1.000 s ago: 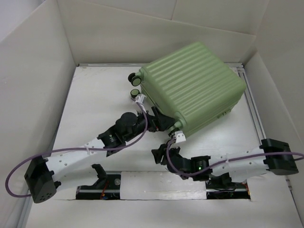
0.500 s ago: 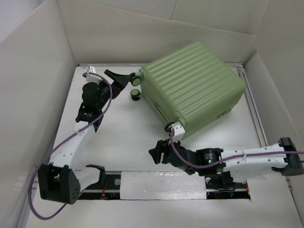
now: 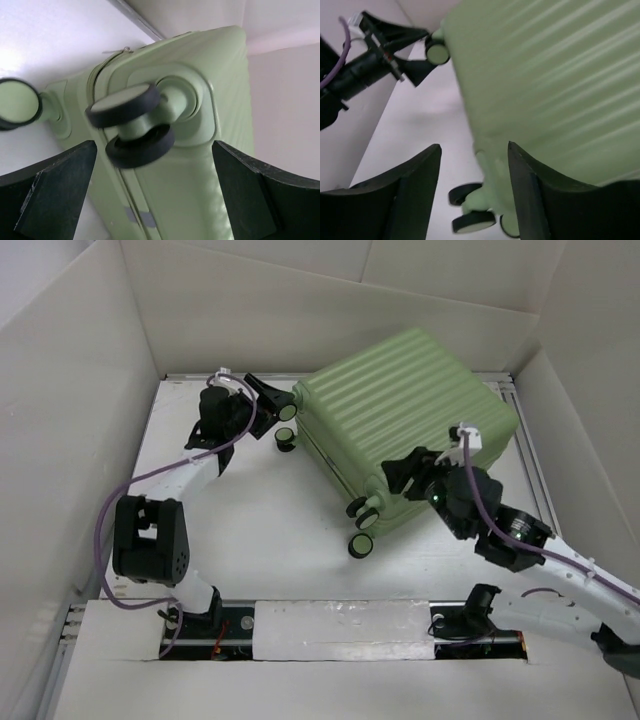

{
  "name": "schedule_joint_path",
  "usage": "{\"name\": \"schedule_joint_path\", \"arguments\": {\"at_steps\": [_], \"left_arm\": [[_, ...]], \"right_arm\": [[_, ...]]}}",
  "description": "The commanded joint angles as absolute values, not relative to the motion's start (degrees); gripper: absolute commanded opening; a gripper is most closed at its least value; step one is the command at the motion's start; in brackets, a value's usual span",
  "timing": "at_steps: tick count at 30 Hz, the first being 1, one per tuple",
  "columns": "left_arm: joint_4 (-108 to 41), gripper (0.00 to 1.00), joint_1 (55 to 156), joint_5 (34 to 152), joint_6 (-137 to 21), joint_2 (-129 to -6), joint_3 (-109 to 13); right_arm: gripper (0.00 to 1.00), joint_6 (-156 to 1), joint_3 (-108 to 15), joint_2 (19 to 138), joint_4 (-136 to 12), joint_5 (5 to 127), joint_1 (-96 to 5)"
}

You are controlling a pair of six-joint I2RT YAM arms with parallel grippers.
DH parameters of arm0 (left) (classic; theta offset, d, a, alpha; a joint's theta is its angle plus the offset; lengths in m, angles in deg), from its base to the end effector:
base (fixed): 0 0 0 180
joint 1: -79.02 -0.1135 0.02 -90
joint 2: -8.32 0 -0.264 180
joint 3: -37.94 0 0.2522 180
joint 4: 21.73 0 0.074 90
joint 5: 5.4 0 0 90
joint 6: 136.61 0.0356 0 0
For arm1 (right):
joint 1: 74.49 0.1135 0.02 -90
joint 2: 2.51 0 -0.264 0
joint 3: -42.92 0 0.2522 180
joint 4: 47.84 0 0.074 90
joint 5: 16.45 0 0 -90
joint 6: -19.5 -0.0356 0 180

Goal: Pack the luggage

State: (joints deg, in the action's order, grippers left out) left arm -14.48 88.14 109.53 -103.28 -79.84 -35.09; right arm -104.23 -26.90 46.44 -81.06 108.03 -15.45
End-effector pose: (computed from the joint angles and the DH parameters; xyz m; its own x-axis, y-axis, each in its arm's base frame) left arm 0.3533 -0.0719 0.2970 -0.5389 -0.6809 -0.4960 0.1924 0.4738 -0.8594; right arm 0.1115 0.1468 0.3803 -0.3260 0.3463 -0.8797 -0.2902 0.8489 0.4417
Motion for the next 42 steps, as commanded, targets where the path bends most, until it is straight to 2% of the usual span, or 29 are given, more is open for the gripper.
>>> {"name": "schedule_joint_path", "arguments": {"at_steps": [1, 3, 6, 10, 14, 15, 17, 18, 21, 27, 29, 30, 31, 34, 36, 42], "left_arm": [[-9.31, 1.00, 87.72, 111.93, -102.60, -82.89, -39.71], [-8.69, 1.00, 87.72, 112.55, -102.60, -84.74, -41.55], [-6.84, 1.00, 87.72, 114.48, -102.60, -88.00, -43.22], [-5.79, 0.83, 87.72, 115.01, -102.60, -90.20, -44.29], [-3.60, 0.51, 87.72, 115.62, -103.13, -91.43, -44.90], [-2.81, 0.28, 87.72, 115.63, -103.65, -91.43, -44.90], [-2.09, 0.07, 87.72, 115.63, -103.66, -91.43, -44.30], [-1.49, 0.00, 87.72, 115.63, -103.66, -90.82, -44.29], [0.09, 0.00, 87.02, 115.63, -104.27, -87.23, -40.61], [3.88, 0.00, 85.96, 113.78, -104.89, -81.24, -31.90], [2.22, 0.00, 85.96, 113.78, -104.02, -81.24, -31.90], [-0.92, 0.00, 85.96, 113.26, -102.70, -81.85, -32.85], [-1.91, 0.14, 85.96, 113.26, -101.99, -82.72, -34.78], [-0.62, 0.67, 85.96, 115.89, -102.86, -85.89, -36.12], [2.03, 0.98, 85.44, 118.68, -103.57, -88.51, -36.99], [1.08, 1.00, 84.91, 121.95, -101.64, -94.76, -47.26]], "right_arm": [[0.62, -98.63, -29.38, 45.31, -83.30, 100.72, -24.44], [0.66, -98.01, -27.80, 44.60, -83.31, 97.56, -29.12], [0.66, -96.69, -25.60, 43.81, -82.52, 89.57, -40.89], [0.65, -96.69, -22.35, 42.58, -81.02, 81.39, -52.85], [0.62, -96.69, -19.62, 40.83, -78.74, 78.12, -60.33], [0.62, -96.69, -18.84, 40.21, -79.61, 78.12, -62.52], [0.62, -96.69, -17.43, 38.81, -80.14, 79.09, -64.55], [0.62, -96.69, -16.73, 38.27, -80.14, 79.78, -66.74], [0.62, -96.69, -14.27, 37.74, -80.67, 79.79, -71.13], [0.52, -100.46, -11.02, 36.79, -80.06, 77.07, -72.38], [0.53, -100.99, -9.87, 33.63, -79.53, 77.07, -72.38], [0.57, -101.52, -9.87, 32.22, -79.53, 77.68, -72.38], [0.60, -101.52, -9.87, 30.38, -80.49, 78.47, -72.38], [0.66, -101.52, -12.93, 30.36, -82.86, 79.00, -72.38], [0.68, -100.99, -12.94, 32.20, -82.87, 79.00, -72.38], [0.75, -100.30, -11.71, 33.00, -80.42, 78.83, -72.91]]}}
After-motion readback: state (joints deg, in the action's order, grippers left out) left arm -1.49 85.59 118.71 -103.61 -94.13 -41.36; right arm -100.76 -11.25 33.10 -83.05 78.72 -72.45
